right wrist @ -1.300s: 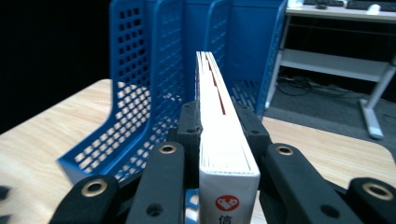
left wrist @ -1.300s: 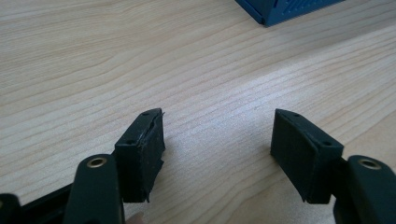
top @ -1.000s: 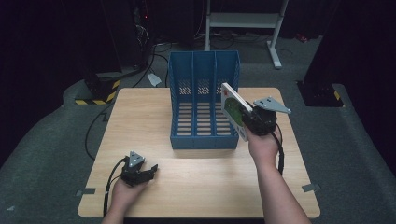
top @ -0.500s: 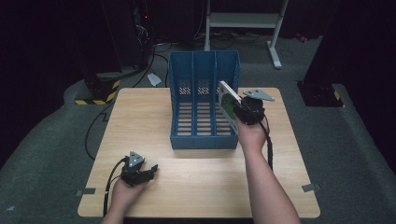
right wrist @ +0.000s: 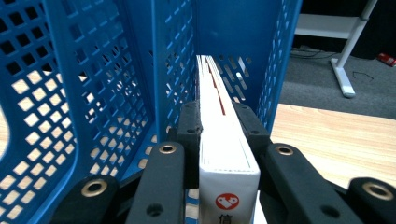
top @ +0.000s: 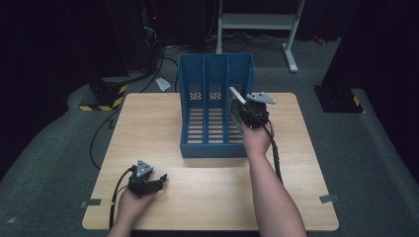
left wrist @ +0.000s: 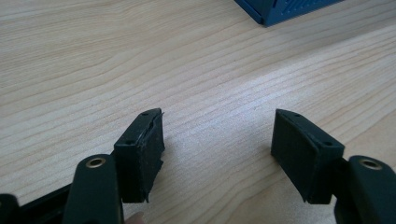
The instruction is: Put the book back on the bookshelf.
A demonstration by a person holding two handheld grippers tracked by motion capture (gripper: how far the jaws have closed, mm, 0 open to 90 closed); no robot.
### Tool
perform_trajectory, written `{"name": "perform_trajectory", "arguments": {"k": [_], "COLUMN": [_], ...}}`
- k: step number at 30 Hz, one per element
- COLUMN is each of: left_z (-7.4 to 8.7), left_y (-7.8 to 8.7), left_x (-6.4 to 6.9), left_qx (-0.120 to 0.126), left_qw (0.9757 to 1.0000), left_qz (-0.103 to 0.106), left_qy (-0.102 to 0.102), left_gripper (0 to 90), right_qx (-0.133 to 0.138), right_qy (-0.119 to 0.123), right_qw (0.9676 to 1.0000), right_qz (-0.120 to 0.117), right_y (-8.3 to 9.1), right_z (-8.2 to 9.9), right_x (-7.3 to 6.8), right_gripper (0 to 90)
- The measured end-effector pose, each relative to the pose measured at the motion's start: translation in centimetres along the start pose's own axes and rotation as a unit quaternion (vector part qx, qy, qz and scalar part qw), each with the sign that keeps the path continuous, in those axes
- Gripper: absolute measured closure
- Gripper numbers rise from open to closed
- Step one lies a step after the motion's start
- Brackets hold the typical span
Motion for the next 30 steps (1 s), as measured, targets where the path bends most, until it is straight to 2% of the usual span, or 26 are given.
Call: {"name": "perform_trajectory", "arguments": {"k": [5,11,18,30], "left_z": [0.0,0.0,0.0,0.0], "left_y": [0.0,0.0,0.0,0.0], "left_x": [0.0,0.0,0.0,0.0], "left_qx": [-0.001,0.000,0.000,-0.001], "left_qw": [1.0000,1.0000,1.0000,1.0000], "left_qz": [-0.001,-0.001,-0.001,-0.001], "left_qy": [-0.001,0.000,0.000,0.000], "left_gripper": [34.3,34.3,34.3,34.3], "right_qx": [-0.013,-0.013,-0.013,-0.019], "right_qy": [-0.005,-0.002,-0.001,0.015], "right_qw": [0.9999,0.9998,0.9997,0.9995], "right_qz": [0.008,0.016,0.018,0.019], "right_y": [-1.4,-2.3,-2.6,-2.6], "right_z": [0.3,0.4,0.5,1.4], "right_x": [0.0,-0.1,-0.2,-0.6], "right_gripper": [75.5,75.4,75.4,74.9]}}
Point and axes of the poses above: each handheld gripper's, and its own axes: y roughly backward along the jaws, z roughly out of its underside, x roughly to its right, the point moved 6 cm from there along -y, roughly forward along the jaws, and after that the axes turned 15 degrees about -x, right-handed, at the moved point
